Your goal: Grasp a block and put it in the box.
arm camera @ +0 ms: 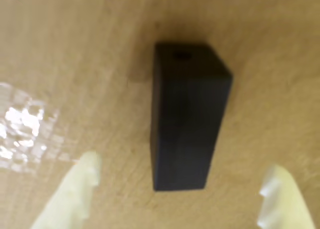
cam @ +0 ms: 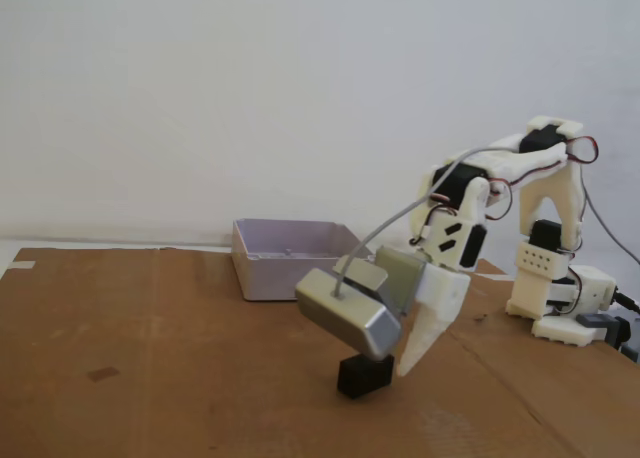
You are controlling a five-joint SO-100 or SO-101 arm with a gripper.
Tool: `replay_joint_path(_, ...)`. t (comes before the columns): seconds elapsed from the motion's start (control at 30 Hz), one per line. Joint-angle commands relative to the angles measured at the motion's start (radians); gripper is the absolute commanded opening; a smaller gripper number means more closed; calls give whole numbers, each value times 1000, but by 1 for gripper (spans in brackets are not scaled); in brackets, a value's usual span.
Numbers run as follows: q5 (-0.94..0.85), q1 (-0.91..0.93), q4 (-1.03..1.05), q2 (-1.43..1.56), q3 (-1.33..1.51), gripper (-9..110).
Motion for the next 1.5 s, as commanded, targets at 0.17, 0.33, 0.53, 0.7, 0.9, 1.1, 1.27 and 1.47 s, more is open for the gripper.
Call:
replay_joint_path(0.17, -9, 8, -2, -37, -224, 39)
replay_joint_path(0.33, -11, 14, -2, -67, -229, 39)
replay_joint_path(0.53, -11, 29, -9, -100, -227, 39)
replay_joint_path(0.7, -11, 37, -14, -107, -225, 39)
replay_joint_path(0.9, -11, 57, -14, -112, -213, 39)
replay_joint_path(1.1, -11, 74, -14, -152, -227, 39)
replay_joint_path(1.27, -11, 74, -14, -164, -225, 39)
replay_joint_path(1.47, -9, 71, -14, -164, -219, 39)
